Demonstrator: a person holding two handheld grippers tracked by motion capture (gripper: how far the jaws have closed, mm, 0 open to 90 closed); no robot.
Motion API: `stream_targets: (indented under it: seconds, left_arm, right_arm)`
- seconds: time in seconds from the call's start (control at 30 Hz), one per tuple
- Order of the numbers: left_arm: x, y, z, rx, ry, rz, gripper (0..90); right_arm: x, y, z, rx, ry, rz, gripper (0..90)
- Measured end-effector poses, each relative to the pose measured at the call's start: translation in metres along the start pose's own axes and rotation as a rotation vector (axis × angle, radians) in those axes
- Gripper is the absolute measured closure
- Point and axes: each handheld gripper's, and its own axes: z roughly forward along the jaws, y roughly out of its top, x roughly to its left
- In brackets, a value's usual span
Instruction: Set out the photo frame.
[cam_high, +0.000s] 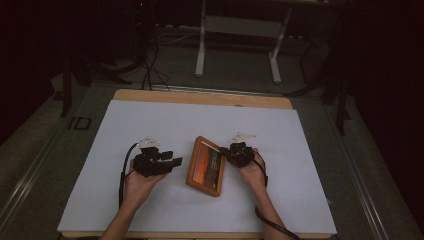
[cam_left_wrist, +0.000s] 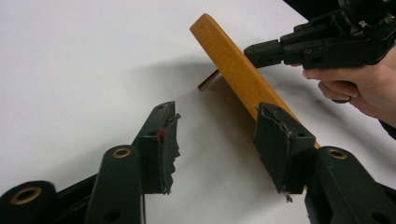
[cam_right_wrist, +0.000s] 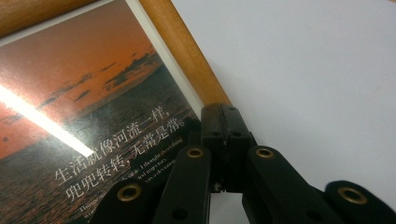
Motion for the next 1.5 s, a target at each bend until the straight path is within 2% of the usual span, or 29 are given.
stream_targets:
  seconds: [0.27,0.53,0.63,0.7,0.87,1.07,1.23,1.33,1.37,1.43,1.5]
  left_arm:
    - [-0.017,0.003,0.003,0.01,-0.022,0.024,42.8]
    - [-0.031,-0.002,0.012,0.032,-0.066,-0.015,34.6]
    - [-0.035,-0.005,0.018,0.059,-0.096,-0.025,33.6]
    - [-0.038,-0.007,0.021,0.075,-0.092,-0.033,33.7]
    - [-0.043,-0.011,0.03,0.108,-0.114,-0.045,35.7]
    - [-0.05,-0.016,0.041,0.159,-0.125,-0.031,41.0]
    - [-0.048,-0.017,0.041,0.155,-0.148,-0.067,45.5]
    - [-0.047,-0.017,0.041,0.151,-0.154,-0.087,47.2]
    - [-0.047,-0.017,0.041,0.151,-0.154,-0.087,48.0]
    - [-0.047,-0.016,0.042,0.143,-0.15,-0.115,50.6]
    - [-0.048,-0.015,0.042,0.137,-0.139,-0.116,51.7]
  right_arm:
    - [0.001,-0.002,0.0,-0.008,-0.002,0.007,89.9]
    - [0.002,-0.002,-0.001,-0.008,-0.006,-0.004,89.9]
    - [0.002,-0.002,-0.001,-0.009,-0.006,-0.002,89.9]
    - [0.002,-0.002,-0.001,-0.01,-0.006,-0.004,89.9]
    - [0.002,-0.002,-0.001,-0.011,-0.007,-0.005,89.9]
    - [0.003,-0.002,-0.001,-0.012,-0.01,-0.008,89.9]
    - [0.003,-0.004,-0.002,-0.019,0.0,-0.002,89.8]
    - [0.005,-0.004,-0.003,-0.009,-0.004,-0.019,89.8]
    - [0.005,-0.004,-0.003,-0.009,-0.004,-0.019,89.8]
    - [0.006,-0.004,-0.004,-0.004,-0.011,-0.03,89.8]
    - [0.005,-0.005,-0.006,-0.005,-0.014,-0.029,89.7]
